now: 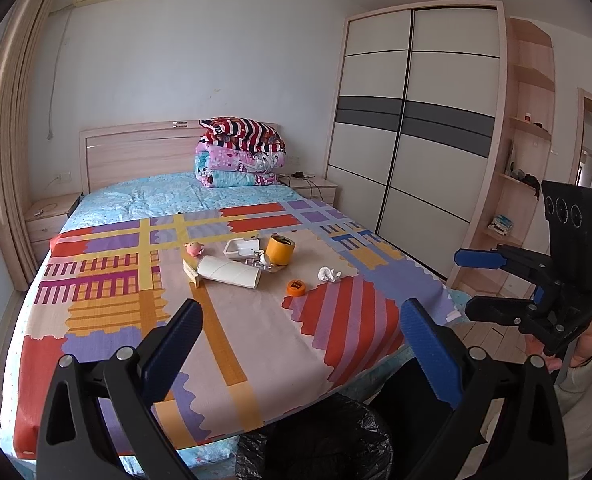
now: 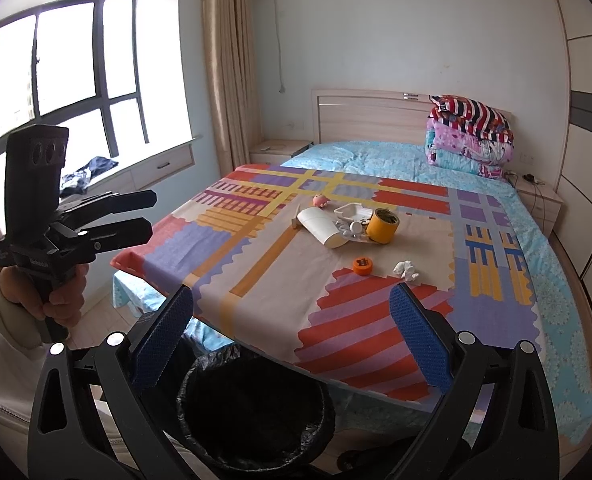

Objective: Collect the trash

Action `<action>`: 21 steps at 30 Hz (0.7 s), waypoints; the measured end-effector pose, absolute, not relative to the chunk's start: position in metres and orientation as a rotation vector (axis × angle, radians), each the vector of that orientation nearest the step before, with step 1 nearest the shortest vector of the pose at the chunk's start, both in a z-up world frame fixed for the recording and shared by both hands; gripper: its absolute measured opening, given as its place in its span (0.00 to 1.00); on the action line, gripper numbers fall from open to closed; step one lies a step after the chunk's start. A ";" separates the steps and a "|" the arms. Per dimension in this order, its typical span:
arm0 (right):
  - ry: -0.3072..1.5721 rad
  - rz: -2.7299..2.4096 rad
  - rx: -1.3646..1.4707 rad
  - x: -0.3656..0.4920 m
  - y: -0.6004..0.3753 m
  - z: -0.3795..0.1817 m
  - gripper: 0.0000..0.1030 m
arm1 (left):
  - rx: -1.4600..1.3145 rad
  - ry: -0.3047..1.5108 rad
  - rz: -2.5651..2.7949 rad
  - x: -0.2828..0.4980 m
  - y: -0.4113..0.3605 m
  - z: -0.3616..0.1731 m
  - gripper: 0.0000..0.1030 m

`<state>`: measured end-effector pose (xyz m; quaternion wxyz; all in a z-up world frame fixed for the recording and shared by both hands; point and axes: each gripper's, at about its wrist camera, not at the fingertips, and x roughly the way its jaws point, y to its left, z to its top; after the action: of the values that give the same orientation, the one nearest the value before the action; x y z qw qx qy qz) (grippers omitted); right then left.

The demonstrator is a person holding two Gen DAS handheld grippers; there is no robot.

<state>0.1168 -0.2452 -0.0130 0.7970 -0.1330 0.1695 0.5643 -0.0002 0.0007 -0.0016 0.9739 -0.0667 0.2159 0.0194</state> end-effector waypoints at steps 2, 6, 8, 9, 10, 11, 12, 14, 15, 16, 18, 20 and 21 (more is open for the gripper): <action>0.365 1.211 -0.285 0.117 -0.245 -0.013 0.96 | -0.134 0.437 0.041 0.000 0.001 -0.002 0.92; 0.365 1.209 -0.284 0.117 -0.245 -0.012 0.96 | -0.135 0.439 0.043 -0.001 0.002 -0.003 0.92; 0.366 1.207 -0.283 0.117 -0.245 -0.011 0.96 | -0.134 0.442 0.045 -0.001 0.002 -0.003 0.92; 0.366 1.208 -0.283 0.117 -0.245 -0.012 0.96 | -0.132 0.445 0.046 0.000 0.002 -0.003 0.92; 0.366 1.208 -0.283 0.117 -0.245 -0.012 0.96 | -0.131 0.446 0.046 0.001 0.001 -0.004 0.92; 0.366 1.207 -0.283 0.117 -0.245 -0.011 0.96 | -0.131 0.447 0.047 0.000 0.002 -0.004 0.92; 0.365 1.208 -0.283 0.117 -0.245 -0.012 0.96 | -0.132 0.448 0.048 0.000 0.002 -0.004 0.92; 0.366 1.209 -0.283 0.118 -0.245 -0.012 0.96 | -0.132 0.449 0.051 0.001 0.002 -0.004 0.92; 0.365 1.208 -0.283 0.117 -0.245 -0.012 0.96 | -0.132 0.449 0.052 0.001 0.002 -0.004 0.92; 0.365 1.208 -0.283 0.117 -0.245 -0.012 0.96 | -0.132 0.449 0.052 0.001 0.002 -0.004 0.92; 0.365 1.209 -0.282 0.117 -0.245 -0.012 0.96 | -0.131 0.449 0.052 0.001 0.002 -0.004 0.92; 0.365 1.209 -0.282 0.117 -0.245 -0.012 0.96 | -0.132 0.449 0.052 0.001 0.002 -0.004 0.92; 0.365 1.208 -0.282 0.117 -0.245 -0.012 0.96 | -0.132 0.449 0.052 0.001 0.002 -0.004 0.92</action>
<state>0.1173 -0.2454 -0.0119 0.7980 -0.1315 0.1701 0.5630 0.0008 0.0018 -0.0039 0.9724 -0.0653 0.2224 0.0258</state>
